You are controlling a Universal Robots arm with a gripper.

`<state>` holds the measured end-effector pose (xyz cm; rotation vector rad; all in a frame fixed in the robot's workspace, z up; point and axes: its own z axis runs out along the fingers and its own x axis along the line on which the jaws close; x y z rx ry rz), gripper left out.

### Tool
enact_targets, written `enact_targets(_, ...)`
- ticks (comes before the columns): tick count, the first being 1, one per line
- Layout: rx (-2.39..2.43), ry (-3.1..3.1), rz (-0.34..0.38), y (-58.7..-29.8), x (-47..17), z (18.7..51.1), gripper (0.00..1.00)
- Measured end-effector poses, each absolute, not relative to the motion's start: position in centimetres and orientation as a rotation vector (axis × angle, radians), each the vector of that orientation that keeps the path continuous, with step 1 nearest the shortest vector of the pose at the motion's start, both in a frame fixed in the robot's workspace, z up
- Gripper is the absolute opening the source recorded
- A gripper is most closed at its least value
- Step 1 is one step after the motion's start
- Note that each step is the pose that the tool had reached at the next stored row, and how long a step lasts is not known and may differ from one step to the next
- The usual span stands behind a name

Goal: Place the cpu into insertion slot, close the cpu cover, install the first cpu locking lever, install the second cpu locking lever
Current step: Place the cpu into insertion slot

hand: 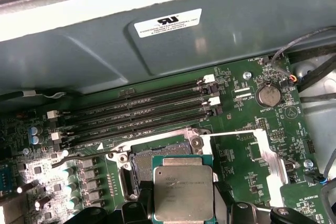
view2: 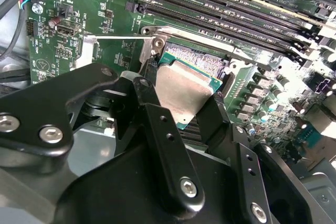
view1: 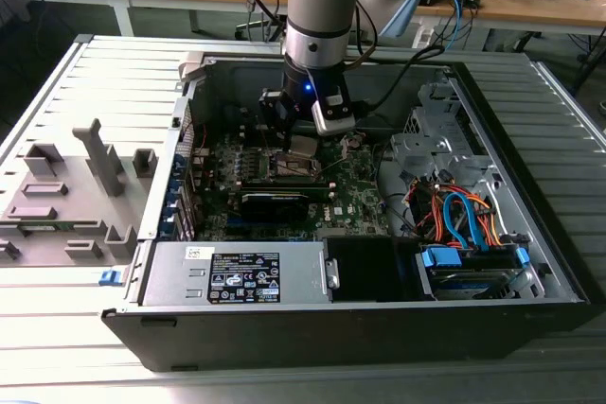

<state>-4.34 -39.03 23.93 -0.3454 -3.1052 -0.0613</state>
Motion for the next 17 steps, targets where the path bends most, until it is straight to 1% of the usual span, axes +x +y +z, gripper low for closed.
enact_targets(17,-0.439,-3.096,-0.046,-39.03,-4.34,23.80,0.55)
